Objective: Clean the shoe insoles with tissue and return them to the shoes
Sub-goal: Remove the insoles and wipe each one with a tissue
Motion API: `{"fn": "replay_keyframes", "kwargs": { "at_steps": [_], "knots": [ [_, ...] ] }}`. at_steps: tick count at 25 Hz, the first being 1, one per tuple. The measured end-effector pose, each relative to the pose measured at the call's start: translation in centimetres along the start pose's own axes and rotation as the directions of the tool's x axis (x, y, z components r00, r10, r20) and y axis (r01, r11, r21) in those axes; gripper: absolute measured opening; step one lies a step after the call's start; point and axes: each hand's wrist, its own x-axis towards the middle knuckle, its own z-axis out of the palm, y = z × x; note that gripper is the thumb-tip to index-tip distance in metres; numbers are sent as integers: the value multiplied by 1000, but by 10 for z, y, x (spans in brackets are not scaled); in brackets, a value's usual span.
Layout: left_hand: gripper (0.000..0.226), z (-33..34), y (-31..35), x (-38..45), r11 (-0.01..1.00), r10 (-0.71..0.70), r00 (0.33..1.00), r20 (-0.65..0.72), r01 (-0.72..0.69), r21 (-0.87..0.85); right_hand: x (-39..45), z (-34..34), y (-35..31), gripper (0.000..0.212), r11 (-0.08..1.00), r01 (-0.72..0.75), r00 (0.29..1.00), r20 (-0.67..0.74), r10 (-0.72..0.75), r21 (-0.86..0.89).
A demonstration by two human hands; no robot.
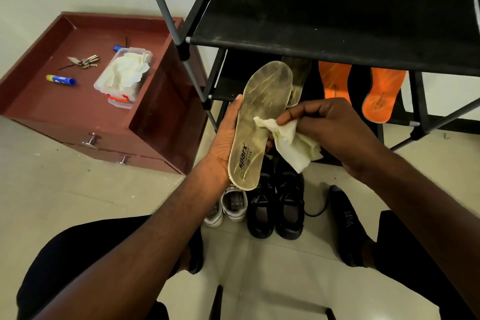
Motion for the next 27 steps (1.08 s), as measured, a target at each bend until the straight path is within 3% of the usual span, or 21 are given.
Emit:
{"fn": "replay_keyframes", "kwargs": {
  "at_steps": [3,5,8,11,15,18,23,27],
  "knots": [
    [61,-4,-2,3,1000,-12,1000,10,12,-2,2,5,3,19,999,12,993,-115,-18,-50],
    [59,-6,-2,5,998,-52,998,-20,51,-22,1,12,8,3,951,126,956,-220,-192,-283],
    [64,-9,-6,8,998,-62,997,-49,61,-13,2,24,17,35,810,256,876,-227,-425,-527],
    [60,-4,-10,6,996,-77,997,-16,77,-36,4,35,20,26,703,322,804,-210,-557,-634],
    [59,0,-9,2,992,-94,995,29,96,-77,-7,60,28,22,720,387,839,-105,-534,-576],
    [60,1,-2,0,991,-112,993,24,113,-70,-11,61,34,29,660,427,838,-3,-545,-618],
    [58,5,-3,-2,990,-123,992,26,124,-69,-5,58,39,27,696,374,862,-48,-505,-613],
    [60,5,-4,-5,992,-119,993,18,120,-49,-11,54,37,15,668,508,844,156,-514,-544]
  ]
}}
